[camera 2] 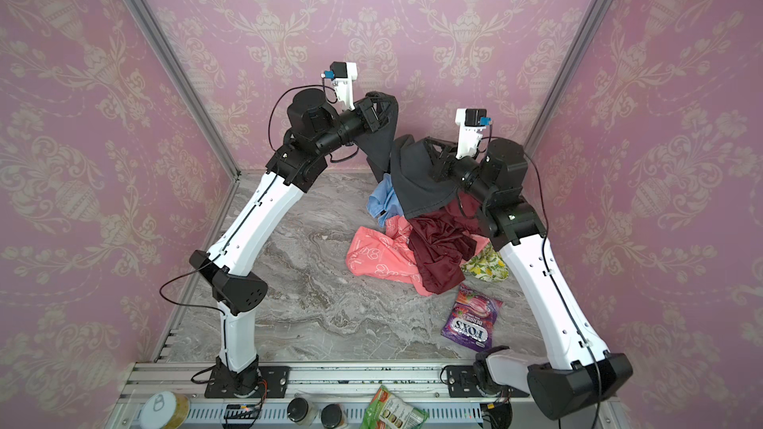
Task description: Pick out a specific cloth from the pile
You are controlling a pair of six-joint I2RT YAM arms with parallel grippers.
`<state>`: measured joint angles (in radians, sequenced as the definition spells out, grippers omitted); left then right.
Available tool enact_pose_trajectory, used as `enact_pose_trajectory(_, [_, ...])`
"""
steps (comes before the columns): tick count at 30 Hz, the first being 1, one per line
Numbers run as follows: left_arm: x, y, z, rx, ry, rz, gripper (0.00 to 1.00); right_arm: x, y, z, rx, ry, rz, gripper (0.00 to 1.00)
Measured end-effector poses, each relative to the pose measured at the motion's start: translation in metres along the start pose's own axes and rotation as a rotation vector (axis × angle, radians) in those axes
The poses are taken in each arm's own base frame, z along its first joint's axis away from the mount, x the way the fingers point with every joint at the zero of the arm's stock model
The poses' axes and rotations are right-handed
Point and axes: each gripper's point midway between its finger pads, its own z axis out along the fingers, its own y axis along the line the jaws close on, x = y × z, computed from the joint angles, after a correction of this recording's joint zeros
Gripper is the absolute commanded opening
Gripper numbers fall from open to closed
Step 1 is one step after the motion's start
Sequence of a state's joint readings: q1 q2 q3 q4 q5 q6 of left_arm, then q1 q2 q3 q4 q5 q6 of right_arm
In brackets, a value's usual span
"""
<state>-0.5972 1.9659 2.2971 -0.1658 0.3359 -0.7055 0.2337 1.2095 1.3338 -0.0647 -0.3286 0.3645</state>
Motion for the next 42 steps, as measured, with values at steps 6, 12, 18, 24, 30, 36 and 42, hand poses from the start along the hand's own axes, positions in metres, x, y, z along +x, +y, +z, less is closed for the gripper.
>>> enact_pose_trajectory(6, [0.125, 0.084, 0.005, -0.14, 0.203, -0.111, 0.0, 0.172, -0.074, 0.005, 0.15, 0.275, 0.159, 0.0])
enact_pose_trajectory(12, [0.257, 0.157, -0.022, -0.275, 0.38, -0.238, 0.0, 0.22, -0.093, 0.008, 0.195, 0.34, 0.263, 0.0])
enact_pose_trajectory(18, [0.306, 0.15, -0.048, -0.262, 0.413, -0.263, 0.0, 0.216, -0.087, 0.016, 0.155, 0.315, 0.334, 0.15])
enact_pose_trajectory(24, [0.297, 0.136, -0.055, -0.212, 0.343, -0.263, 0.03, 0.216, -0.078, 0.018, 0.109, 0.33, 0.383, 0.33])
enact_pose_trajectory(30, [0.289, 0.13, -0.053, -0.187, 0.311, -0.261, 0.05, 0.22, -0.068, 0.018, 0.071, 0.356, 0.397, 0.43])
enact_pose_trajectory(36, [0.285, 0.127, -0.051, -0.165, 0.29, -0.255, 0.11, 0.222, -0.064, 0.017, 0.058, 0.368, 0.435, 0.54])
enact_pose_trajectory(42, [0.302, 0.125, -0.059, -0.138, 0.31, -0.241, 0.22, 0.225, -0.063, 0.018, 0.067, 0.379, 0.525, 0.62])
